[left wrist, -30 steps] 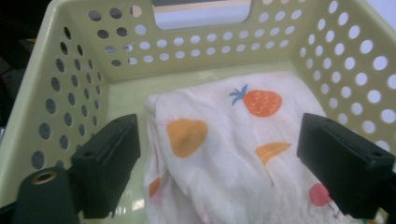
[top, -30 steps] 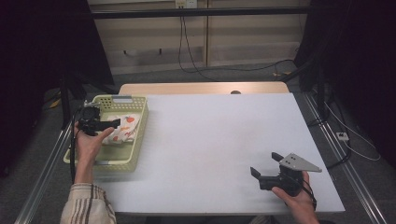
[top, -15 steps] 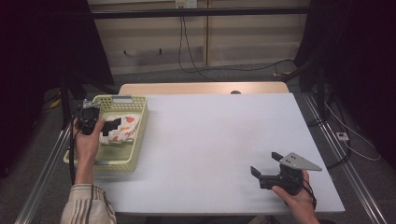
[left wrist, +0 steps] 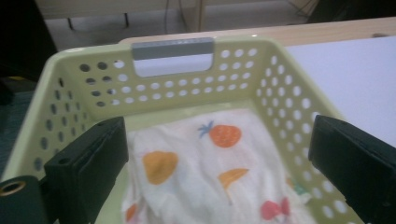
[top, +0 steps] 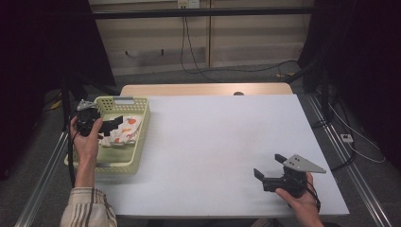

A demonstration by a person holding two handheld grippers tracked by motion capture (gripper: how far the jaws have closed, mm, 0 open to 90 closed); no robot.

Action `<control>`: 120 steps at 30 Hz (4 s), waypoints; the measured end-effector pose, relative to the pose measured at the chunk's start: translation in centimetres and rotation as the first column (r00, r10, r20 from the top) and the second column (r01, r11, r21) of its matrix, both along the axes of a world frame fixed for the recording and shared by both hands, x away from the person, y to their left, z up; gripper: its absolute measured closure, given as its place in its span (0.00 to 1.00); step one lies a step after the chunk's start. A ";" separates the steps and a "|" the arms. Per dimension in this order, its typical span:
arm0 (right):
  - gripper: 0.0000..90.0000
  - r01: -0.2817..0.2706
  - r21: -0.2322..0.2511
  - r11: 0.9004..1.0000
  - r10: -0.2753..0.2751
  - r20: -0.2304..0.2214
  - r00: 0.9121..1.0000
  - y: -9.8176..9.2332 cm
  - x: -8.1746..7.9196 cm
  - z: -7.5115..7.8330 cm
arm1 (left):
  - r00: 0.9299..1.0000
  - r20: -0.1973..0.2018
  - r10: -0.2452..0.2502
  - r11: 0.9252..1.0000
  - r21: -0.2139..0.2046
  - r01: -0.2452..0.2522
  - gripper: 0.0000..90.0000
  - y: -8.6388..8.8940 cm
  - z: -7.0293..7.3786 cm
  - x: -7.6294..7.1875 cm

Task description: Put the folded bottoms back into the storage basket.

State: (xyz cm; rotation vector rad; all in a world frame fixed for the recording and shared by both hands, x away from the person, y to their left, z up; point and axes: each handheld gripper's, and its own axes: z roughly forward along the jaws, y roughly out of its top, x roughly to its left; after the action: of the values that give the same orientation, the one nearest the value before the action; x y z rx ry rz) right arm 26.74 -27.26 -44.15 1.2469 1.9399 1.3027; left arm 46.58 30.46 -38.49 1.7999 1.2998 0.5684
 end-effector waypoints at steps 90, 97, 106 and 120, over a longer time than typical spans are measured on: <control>0.04 0.011 -0.007 1.000 -0.011 0.008 1.000 0.2 -0.2 0.1 | 0.960 0.184 -0.210 0.977 0.071 0.200 0.07 -4.6 1.4 -11.8; 0.04 0.009 -0.009 1.000 -0.009 0.008 1.000 0.3 -0.2 0.2 | 0.950 0.186 -0.252 0.967 0.082 0.240 0.07 -6.0 1.8 -11.3; 0.04 0.008 -0.005 1.000 -0.008 0.007 1.000 0.3 -0.2 0.1 | 0.941 0.186 -0.284 0.958 0.086 0.272 0.07 -7.9 2.2 -10.7; 0.04 0.007 -0.003 1.000 -0.007 0.005 1.000 0.3 -0.2 0.1 | 0.923 0.162 -0.349 0.937 0.089 0.339 0.07 -11.3 1.5 -10.1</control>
State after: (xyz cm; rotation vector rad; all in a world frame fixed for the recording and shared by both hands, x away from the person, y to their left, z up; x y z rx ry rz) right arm 26.56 -27.01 -44.02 1.2474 1.9318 1.2981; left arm 36.47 19.18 -36.97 1.9244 0.8286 0.5577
